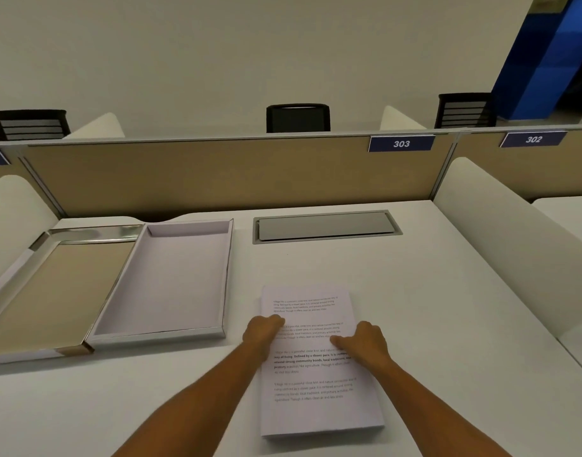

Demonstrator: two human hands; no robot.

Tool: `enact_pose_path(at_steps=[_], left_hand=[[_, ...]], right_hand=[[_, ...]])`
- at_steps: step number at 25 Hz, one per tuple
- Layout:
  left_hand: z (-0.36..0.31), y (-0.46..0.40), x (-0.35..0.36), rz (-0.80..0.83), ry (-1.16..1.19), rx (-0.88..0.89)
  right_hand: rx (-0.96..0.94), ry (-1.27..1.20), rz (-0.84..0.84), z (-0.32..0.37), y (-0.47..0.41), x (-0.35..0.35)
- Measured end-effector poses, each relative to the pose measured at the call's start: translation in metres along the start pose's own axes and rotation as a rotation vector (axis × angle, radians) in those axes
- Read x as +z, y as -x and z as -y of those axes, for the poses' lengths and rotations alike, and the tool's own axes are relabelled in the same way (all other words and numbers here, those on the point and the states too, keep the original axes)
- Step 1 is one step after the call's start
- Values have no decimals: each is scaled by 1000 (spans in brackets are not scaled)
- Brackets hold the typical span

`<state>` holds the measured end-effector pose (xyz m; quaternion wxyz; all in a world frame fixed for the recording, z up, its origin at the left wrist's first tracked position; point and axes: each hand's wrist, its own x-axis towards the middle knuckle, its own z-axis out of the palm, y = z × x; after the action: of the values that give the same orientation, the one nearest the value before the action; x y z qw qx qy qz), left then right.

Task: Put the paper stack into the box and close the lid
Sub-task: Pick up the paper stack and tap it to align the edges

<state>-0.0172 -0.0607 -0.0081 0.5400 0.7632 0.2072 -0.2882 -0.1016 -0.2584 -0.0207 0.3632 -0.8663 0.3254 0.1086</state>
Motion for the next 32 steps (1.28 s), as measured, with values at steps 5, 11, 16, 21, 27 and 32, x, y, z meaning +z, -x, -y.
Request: enact_pose_path(at_steps=[5,11,16,21,27,32], left_hand=[[-13,3,-4,177,66,-116],[-16,-4,1,189,108,-136],[-10,-11,-11,277,146,-183],[4,-14,-9,311,206,-5],[6,13,-11,331,161,321],[-10,48,-32,405,180,547]], right_hand=[[1,-5,0,-2,-2,1],[0,-25,-13,-3,-2,2],[4,-36,2,-5,-2,1],[43,-115,46,-8,-6,-3],[-36,-547,201,-13,-7,-21],[-231,-851,345,-6,13,-47]])
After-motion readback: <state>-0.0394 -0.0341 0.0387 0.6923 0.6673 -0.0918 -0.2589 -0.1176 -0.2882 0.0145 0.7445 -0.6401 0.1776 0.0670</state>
